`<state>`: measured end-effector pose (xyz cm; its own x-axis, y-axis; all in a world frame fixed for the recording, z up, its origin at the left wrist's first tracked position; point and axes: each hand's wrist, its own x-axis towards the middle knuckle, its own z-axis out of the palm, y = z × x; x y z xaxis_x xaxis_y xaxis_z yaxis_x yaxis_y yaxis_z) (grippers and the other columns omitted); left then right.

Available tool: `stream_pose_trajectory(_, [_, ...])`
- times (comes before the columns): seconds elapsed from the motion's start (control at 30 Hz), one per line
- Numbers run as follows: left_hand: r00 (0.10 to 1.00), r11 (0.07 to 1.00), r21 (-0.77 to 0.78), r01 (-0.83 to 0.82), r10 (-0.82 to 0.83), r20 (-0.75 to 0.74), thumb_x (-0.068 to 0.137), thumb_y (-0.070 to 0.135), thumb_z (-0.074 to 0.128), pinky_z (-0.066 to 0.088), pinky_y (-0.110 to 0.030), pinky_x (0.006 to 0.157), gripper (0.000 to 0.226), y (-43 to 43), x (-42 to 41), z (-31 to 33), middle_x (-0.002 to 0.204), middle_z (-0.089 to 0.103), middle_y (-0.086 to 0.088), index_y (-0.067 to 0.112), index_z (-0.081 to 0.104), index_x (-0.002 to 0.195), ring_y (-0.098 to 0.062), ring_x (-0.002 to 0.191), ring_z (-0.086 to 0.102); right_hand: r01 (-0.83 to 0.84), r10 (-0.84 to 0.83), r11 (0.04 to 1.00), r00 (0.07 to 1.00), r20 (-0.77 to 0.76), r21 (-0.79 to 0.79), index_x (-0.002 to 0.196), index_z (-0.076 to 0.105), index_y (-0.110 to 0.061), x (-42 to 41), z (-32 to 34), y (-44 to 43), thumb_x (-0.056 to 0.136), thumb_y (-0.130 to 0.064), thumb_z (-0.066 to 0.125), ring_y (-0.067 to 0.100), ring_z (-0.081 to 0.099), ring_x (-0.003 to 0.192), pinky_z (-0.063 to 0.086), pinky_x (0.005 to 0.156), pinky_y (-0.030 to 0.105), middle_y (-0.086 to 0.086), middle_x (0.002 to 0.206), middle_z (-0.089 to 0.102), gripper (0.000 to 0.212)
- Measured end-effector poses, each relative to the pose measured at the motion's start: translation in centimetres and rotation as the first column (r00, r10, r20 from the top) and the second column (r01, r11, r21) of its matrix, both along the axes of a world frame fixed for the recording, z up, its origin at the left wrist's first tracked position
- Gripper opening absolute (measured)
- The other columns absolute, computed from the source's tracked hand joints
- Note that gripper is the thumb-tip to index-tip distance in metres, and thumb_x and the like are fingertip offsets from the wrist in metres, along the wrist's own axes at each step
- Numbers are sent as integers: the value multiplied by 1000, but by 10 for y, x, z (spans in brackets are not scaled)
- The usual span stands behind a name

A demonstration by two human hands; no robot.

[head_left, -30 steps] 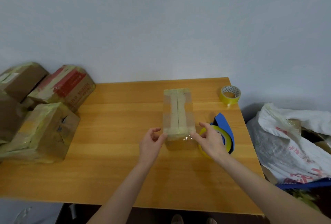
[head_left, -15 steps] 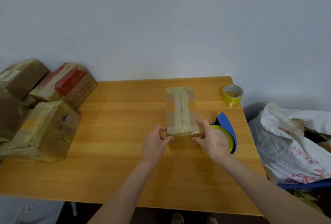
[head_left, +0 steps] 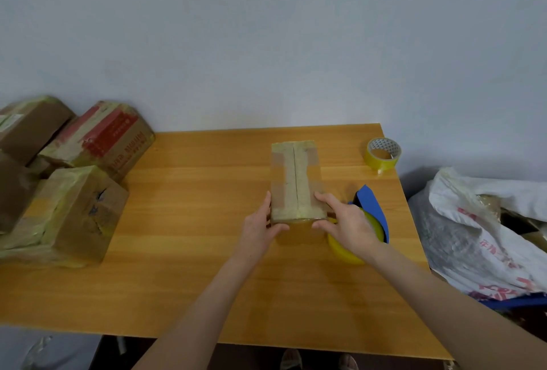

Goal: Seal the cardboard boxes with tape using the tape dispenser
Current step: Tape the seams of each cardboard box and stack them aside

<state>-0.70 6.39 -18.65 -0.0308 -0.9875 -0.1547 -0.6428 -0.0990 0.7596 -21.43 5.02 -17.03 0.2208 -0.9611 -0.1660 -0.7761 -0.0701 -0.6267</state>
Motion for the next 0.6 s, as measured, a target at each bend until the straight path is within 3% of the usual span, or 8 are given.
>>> stream_pose_trajectory(0.07, [998,999,32,9,-7,-67,82,12,74,37,-5,91,90,0,7,0,140,49,5,19,17,152,-1,114,49,-29,27,999,999,38,43,146,36,-30,-7,-1,-4,86,-32,70,18,63,108,51,91,33,1,129,63,69])
stream_pose_trajectory(0.2, [989,998,60,9,0,-150,87,14,69,44,-9,91,81,0,9,0,135,45,17,28,22,151,-1,117,51,16,-18,998,999,49,52,142,39,-37,-6,-3,-6,83,-35,73,18,64,71,55,72,37,-2,103,70,68])
stream_pose_trajectory(0.27, [988,997,69,31,-21,-150,91,12,64,44,-10,91,75,0,10,0,138,45,13,29,21,150,-3,118,53,13,-16,999,998,56,53,141,40,-39,-8,-8,-7,84,-34,73,22,65,72,55,72,38,-3,107,70,66])
stream_pose_trajectory(0.33, [982,990,114,85,-64,-175,93,11,61,48,-18,95,75,-2,18,-1,145,42,9,31,19,151,-6,119,55,-46,40,997,995,86,69,140,40,-43,-16,-8,-11,86,-31,71,28,66,72,56,75,42,-10,123,63,64])
stream_pose_trajectory(0.4, [977,979,159,126,-95,-192,95,21,59,49,-22,94,70,-1,22,2,147,42,8,29,20,152,-7,119,55,-78,57,992,979,198,101,136,45,-44,-22,-7,-14,91,-27,67,20,68,78,58,77,39,-15,130,54,54])
stream_pose_trajectory(0.47, [984,984,168,57,-27,-175,95,36,56,47,-21,92,64,1,13,8,144,46,6,25,26,151,-9,119,54,-24,-18,991,948,317,130,133,50,-41,-20,-4,-13,95,-25,61,11,69,87,59,78,32,-6,127,60,43])
stream_pose_trajectory(0.6, [996,991,105,-88,90,-14,101,29,47,41,-26,100,54,-7,1,16,145,45,1,14,30,149,-18,128,47,75,-99,992,964,247,105,139,46,-33,7,-4,-3,97,-24,56,17,70,81,59,75,37,3,118,66,44])
